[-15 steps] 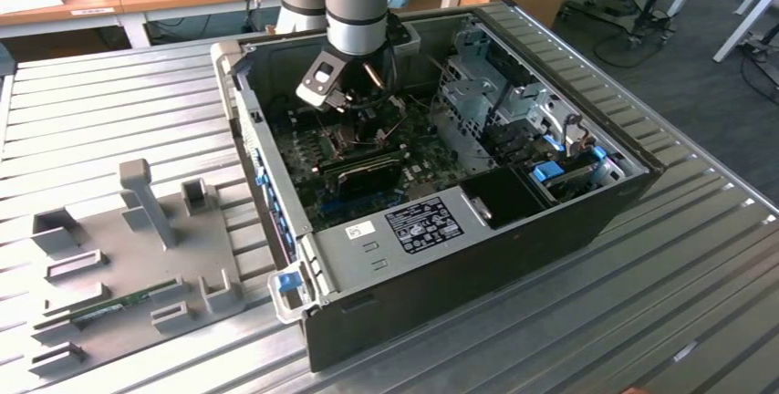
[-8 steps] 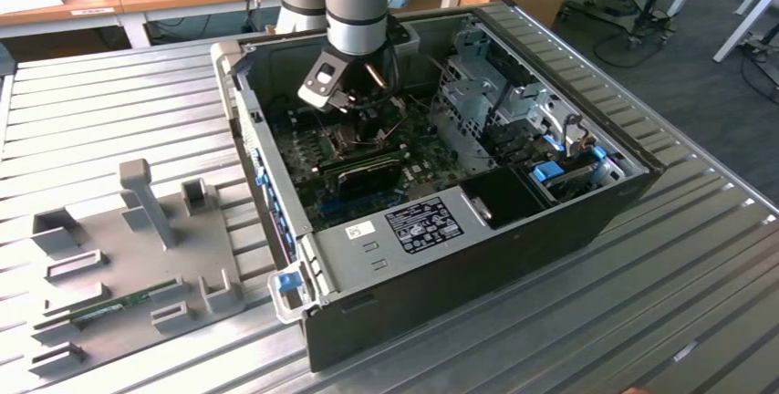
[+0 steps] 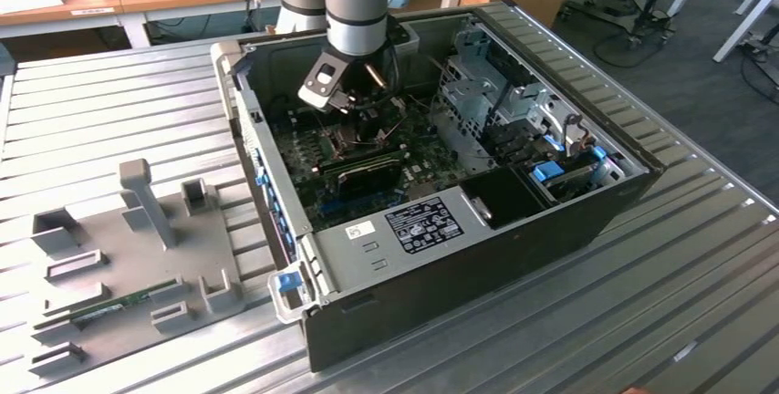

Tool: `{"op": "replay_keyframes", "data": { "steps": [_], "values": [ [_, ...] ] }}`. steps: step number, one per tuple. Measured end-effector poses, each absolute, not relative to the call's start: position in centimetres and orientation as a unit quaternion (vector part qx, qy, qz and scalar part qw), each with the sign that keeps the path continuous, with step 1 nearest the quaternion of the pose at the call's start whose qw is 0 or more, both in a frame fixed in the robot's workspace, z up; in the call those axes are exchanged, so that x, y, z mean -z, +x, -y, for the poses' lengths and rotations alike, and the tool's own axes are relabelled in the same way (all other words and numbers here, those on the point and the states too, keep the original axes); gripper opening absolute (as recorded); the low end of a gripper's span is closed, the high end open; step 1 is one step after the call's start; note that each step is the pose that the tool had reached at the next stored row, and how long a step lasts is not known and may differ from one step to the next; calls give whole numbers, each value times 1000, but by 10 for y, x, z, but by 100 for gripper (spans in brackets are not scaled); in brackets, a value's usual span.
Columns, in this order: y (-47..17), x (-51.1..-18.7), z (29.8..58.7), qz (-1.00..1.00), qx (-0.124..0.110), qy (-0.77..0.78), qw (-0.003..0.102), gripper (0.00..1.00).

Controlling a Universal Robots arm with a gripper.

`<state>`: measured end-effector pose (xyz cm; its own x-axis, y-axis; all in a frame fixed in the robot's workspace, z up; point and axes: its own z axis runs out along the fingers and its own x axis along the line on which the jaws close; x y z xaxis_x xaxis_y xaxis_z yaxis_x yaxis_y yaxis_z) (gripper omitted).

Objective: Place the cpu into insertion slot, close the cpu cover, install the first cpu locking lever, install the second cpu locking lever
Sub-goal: 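Place the cpu into insertion slot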

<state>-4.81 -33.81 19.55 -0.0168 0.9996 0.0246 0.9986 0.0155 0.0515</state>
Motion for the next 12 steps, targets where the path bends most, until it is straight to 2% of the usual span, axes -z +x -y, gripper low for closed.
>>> {"op": "replay_keyframes", "data": {
  "steps": [12],
  "values": [
    [-48,-193,337,-711,-27,702,9,61]
  ]
}}
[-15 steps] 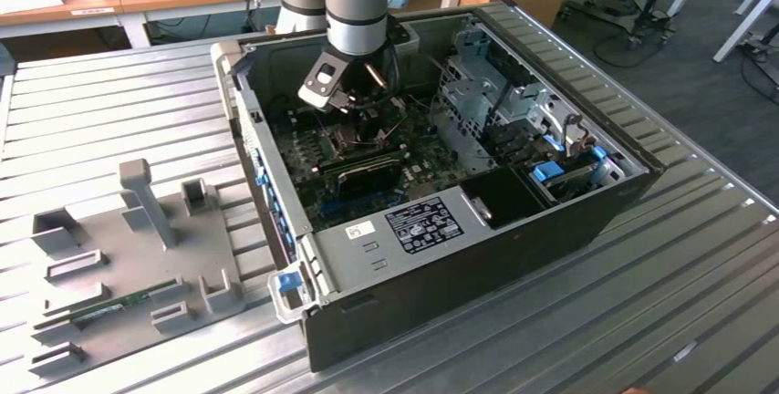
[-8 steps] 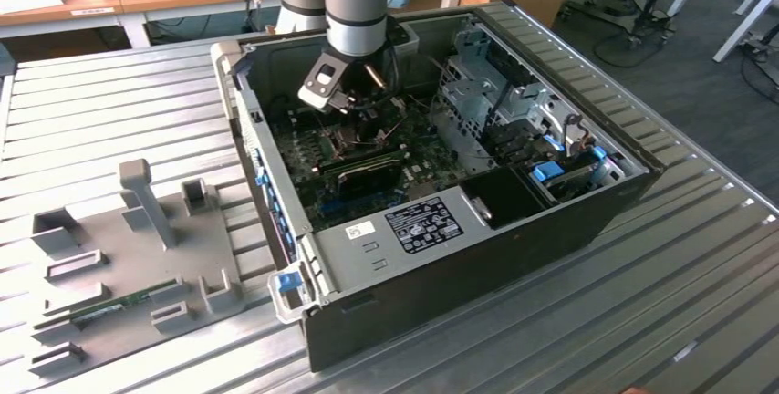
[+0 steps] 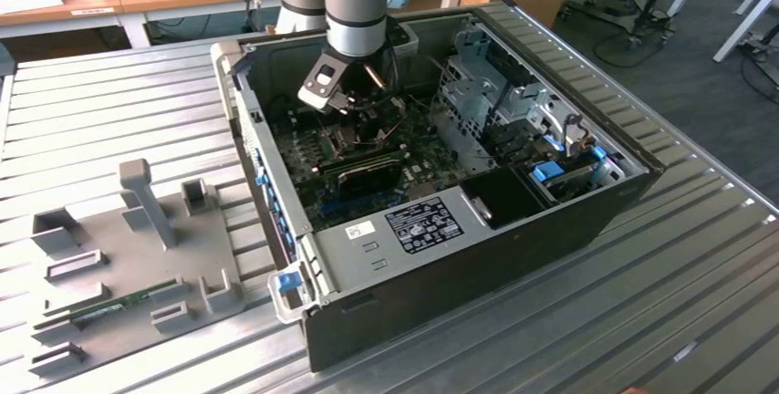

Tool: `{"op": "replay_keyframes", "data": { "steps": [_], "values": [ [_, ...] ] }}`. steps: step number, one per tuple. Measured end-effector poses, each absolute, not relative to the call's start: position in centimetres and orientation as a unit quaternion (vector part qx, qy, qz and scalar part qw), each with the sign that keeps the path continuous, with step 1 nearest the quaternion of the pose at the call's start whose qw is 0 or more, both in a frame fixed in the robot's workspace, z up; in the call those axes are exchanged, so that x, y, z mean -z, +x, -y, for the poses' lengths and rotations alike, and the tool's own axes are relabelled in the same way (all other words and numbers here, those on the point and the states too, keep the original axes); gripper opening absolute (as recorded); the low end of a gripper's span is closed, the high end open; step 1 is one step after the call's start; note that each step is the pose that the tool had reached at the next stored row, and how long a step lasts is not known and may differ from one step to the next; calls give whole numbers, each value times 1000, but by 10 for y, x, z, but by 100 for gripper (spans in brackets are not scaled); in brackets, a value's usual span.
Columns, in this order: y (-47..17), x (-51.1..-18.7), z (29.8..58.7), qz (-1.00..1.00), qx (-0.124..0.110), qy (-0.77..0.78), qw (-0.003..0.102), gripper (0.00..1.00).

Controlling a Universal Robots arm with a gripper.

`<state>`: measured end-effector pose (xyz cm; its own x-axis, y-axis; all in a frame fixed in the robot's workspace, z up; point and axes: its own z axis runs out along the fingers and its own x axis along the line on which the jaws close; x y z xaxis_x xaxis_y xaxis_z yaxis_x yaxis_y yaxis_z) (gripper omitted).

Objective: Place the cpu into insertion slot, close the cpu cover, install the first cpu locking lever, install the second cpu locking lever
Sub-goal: 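Place the cpu into insertion slot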

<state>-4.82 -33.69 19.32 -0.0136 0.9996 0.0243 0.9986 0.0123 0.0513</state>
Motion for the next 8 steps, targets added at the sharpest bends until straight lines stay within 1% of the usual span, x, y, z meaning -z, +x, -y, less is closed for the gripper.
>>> {"op": "replay_keyframes", "data": {
  "steps": [7,8],
  "values": [
    [-48,-193,337,-711,-27,702,9,61],
    [-48,-193,337,-711,-27,702,9,60]
  ]
}}
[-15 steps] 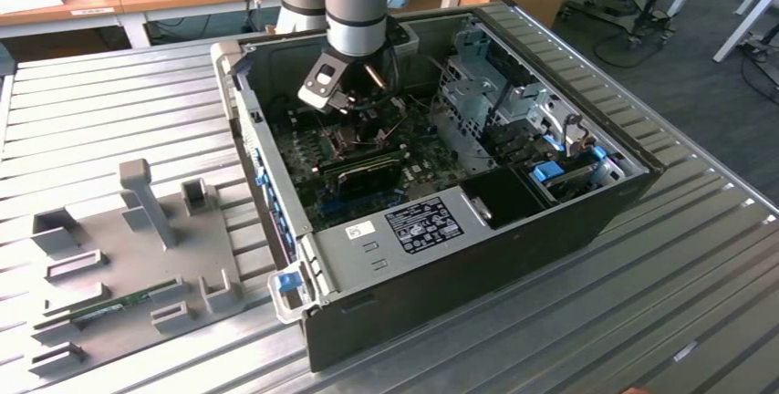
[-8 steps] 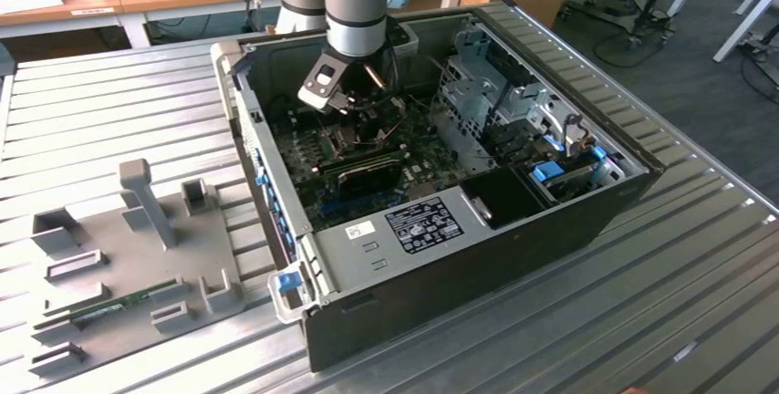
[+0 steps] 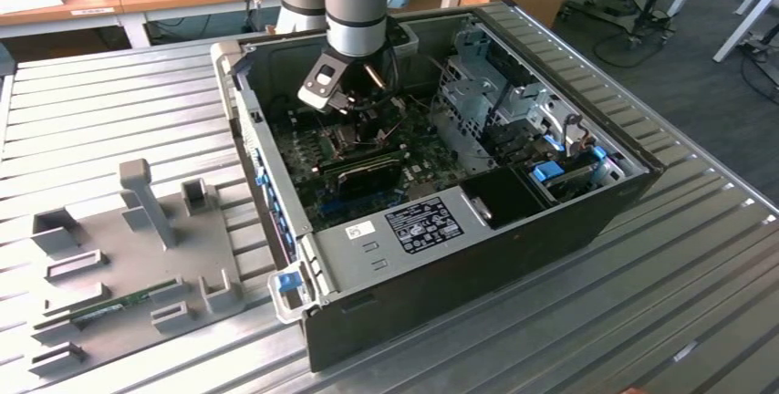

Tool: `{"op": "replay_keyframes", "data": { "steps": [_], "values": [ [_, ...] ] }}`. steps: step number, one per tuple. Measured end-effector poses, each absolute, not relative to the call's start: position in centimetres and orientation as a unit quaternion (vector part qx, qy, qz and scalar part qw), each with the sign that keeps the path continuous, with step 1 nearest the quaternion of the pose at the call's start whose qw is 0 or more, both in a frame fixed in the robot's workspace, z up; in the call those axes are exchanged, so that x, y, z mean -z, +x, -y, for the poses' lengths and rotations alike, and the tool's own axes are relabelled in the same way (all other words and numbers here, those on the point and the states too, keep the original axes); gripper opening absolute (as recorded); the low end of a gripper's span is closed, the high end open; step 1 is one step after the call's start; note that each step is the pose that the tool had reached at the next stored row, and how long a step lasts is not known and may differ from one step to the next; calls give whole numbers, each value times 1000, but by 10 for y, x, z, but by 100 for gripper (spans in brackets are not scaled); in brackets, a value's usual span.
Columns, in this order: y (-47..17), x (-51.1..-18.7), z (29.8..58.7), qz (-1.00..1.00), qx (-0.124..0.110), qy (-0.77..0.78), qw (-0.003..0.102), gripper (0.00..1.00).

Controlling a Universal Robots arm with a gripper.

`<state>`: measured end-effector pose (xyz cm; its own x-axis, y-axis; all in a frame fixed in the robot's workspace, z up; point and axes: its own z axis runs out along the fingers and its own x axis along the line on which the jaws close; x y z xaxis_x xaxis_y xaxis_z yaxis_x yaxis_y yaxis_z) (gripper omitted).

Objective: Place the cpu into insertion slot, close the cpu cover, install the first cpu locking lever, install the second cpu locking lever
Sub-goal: 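Place the cpu into insertion slot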

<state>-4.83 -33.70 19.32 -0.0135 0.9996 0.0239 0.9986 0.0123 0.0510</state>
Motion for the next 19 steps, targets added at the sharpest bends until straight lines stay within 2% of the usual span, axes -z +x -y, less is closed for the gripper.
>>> {"op": "replay_keyframes", "data": {
  "steps": [1,2,19],
  "values": [
    [-48,-193,337,-711,-27,702,9,60],
    [-48,-193,337,-711,-27,702,9,55],
    [-48,-200,337,-712,-24,702,12,55]
  ]
}}
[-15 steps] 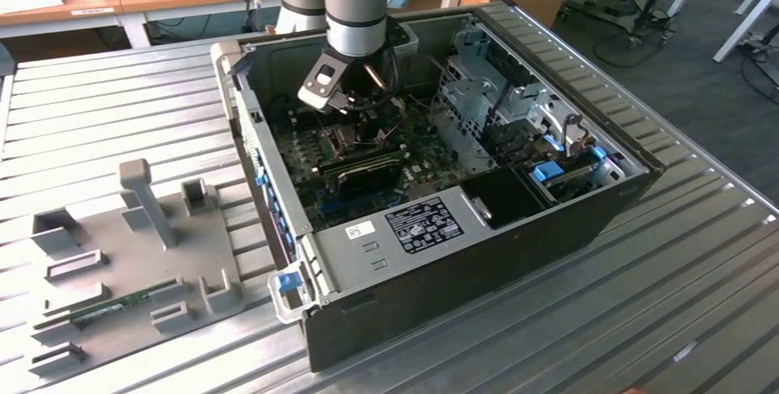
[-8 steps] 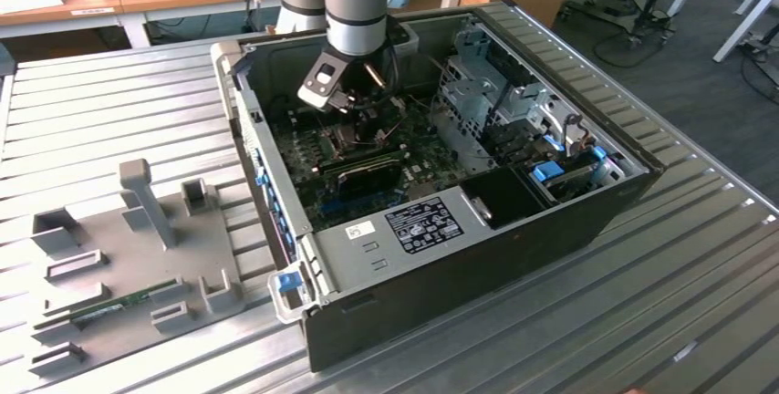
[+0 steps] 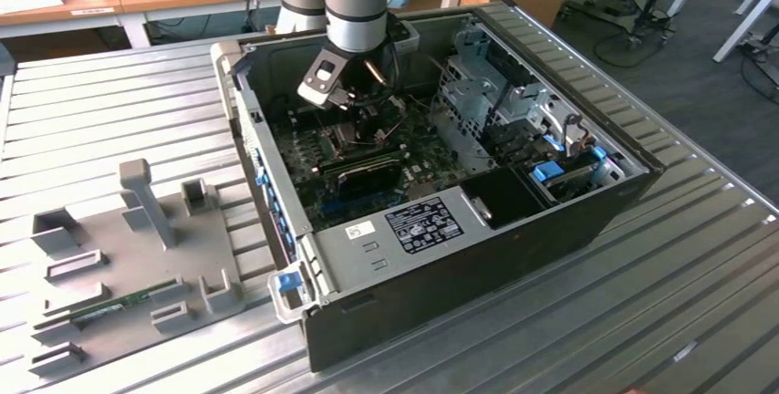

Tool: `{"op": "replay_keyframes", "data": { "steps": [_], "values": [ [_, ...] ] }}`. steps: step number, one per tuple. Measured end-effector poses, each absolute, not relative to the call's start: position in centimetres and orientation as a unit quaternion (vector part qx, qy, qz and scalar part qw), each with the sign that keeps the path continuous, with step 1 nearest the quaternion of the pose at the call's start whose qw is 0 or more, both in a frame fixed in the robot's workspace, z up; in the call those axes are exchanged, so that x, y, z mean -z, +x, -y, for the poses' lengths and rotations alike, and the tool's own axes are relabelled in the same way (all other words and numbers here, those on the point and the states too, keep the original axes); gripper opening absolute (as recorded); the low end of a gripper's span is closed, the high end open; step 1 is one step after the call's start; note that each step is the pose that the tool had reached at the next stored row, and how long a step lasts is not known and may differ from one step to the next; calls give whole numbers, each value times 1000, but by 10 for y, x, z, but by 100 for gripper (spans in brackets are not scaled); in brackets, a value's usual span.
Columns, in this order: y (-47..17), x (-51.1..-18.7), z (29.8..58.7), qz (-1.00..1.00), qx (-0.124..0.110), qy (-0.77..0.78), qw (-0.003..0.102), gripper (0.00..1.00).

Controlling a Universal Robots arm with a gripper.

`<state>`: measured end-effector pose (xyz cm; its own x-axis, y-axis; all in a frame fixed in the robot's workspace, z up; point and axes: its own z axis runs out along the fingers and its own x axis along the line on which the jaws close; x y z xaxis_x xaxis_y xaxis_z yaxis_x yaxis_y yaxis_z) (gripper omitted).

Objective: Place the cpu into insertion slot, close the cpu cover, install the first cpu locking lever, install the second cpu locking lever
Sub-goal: 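Place the cpu into insertion slot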

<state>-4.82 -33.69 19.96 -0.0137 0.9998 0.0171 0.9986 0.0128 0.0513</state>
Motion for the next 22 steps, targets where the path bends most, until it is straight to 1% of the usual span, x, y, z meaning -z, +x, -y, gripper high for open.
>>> {"op": "replay_keyframes", "data": {
  "steps": [22],
  "values": [
    [-45,-197,338,-713,-22,700,14,55]
  ]
}}
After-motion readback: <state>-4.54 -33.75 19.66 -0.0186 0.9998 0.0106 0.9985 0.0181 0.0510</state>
